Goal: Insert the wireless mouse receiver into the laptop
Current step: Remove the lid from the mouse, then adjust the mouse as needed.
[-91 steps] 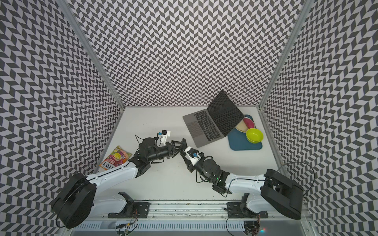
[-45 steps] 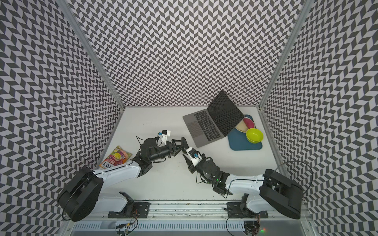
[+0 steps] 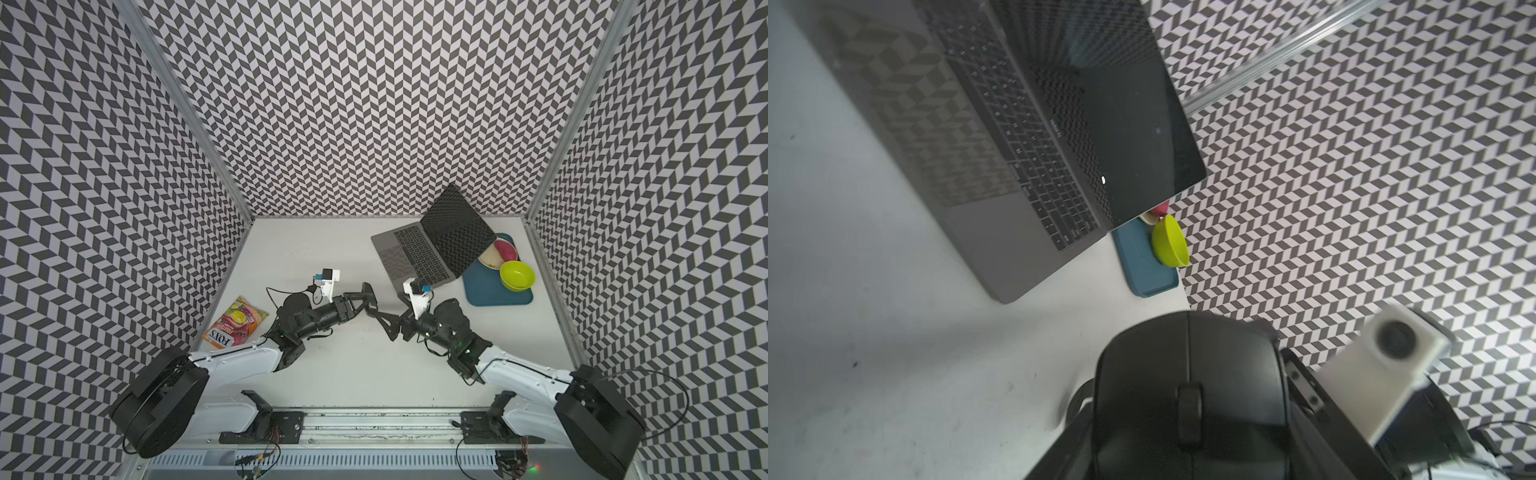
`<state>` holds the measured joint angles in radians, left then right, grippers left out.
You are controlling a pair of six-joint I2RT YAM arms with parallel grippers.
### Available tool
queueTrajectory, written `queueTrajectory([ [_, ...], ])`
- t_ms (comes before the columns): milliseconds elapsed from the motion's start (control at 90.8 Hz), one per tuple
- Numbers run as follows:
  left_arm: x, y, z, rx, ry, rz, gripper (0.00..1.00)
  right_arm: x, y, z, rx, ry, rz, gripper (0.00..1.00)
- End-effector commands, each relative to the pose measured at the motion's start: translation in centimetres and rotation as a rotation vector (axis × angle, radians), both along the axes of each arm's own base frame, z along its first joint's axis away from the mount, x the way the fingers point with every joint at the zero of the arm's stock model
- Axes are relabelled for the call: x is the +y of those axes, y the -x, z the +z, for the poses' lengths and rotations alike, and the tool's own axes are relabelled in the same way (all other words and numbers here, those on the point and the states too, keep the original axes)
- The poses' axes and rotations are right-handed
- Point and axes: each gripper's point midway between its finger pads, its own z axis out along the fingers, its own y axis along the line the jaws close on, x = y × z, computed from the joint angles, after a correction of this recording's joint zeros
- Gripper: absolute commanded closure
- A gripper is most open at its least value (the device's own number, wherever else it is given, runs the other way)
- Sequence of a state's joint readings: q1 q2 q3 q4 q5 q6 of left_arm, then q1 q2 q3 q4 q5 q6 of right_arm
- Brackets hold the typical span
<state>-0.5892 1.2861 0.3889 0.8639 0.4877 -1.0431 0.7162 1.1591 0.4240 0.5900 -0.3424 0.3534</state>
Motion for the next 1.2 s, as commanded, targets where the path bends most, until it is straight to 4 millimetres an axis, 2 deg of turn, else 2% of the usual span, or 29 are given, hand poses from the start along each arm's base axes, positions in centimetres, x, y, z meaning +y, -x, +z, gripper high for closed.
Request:
queueTrajectory([
  [0, 0.2, 1.5, 5.1, -0.237, 0.075, -0.044, 0.58, 2.0, 4.1, 1.1, 0.200, -0.080, 0.331, 0.00],
  [154, 0.2, 2.9, 6.5, -0.304, 0.096, -0.091, 0.57, 2.9, 6.0, 2.4, 0.256, -0.129, 0.515, 0.00],
  [375, -0.4, 5.4, 8.2, -0.375, 0.137, -0.213, 0.57, 3.7, 5.6, 4.9, 0.258, -0.196, 0.552, 0.05],
  [507, -0.7, 6.6, 8.4, -0.395, 0.145, -0.257, 0.57, 4.1, 5.0, 5.8, 0.268, -0.219, 0.553, 0.16],
  [683, -0.9, 7.6, 8.5, -0.403, 0.152, -0.292, 0.57, 4.4, 4.5, 6.3, 0.276, -0.230, 0.547, 0.24],
  [793, -0.8, 7.5, 8.4, -0.406, 0.150, -0.275, 0.57, 4.4, 4.6, 6.6, 0.277, -0.246, 0.563, 0.40],
  [947, -0.7, 7.1, 8.2, -0.405, 0.142, -0.243, 0.57, 4.5, 4.8, 6.1, 0.301, -0.237, 0.577, 0.55],
  [1124, -0.5, 5.9, 7.2, -0.367, 0.100, -0.182, 0.55, 4.5, 4.7, 3.9, 0.335, -0.198, 0.554, 0.64],
  [1190, -0.1, 5.0, 6.6, -0.335, 0.083, -0.124, 0.49, 4.4, 4.5, 2.9, 0.343, -0.173, 0.529, 0.64],
])
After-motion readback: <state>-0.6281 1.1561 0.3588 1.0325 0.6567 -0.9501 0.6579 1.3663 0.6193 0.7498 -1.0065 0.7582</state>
